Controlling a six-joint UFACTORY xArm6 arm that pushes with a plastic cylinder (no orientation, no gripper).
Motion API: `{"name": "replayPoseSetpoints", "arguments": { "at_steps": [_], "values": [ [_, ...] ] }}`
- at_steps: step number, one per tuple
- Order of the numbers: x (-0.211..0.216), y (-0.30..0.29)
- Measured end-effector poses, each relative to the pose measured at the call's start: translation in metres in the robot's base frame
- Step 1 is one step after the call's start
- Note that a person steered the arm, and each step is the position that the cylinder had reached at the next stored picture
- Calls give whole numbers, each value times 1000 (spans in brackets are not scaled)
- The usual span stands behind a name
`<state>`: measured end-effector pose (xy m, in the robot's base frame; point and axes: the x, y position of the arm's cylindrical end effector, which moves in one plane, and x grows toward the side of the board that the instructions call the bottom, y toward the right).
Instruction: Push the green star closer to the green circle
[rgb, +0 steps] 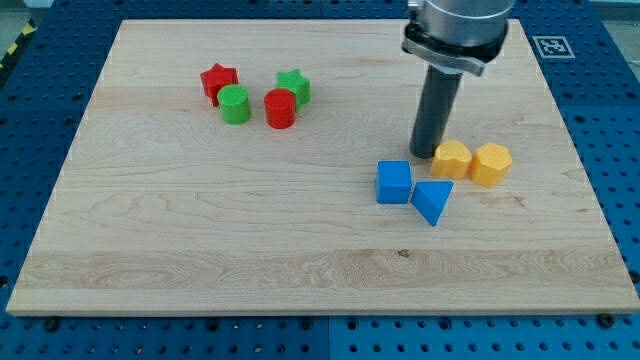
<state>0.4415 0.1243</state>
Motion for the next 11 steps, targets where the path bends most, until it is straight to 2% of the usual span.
{"name": "replayPoseSetpoints", "arguments": {
  "at_steps": [2, 4, 5, 6, 10, 11],
  "values": [
    [0, 1],
    [-78, -104],
    [-109, -114],
    [-119, -123],
    [-103, -191],
    [-103, -181]
  ]
}}
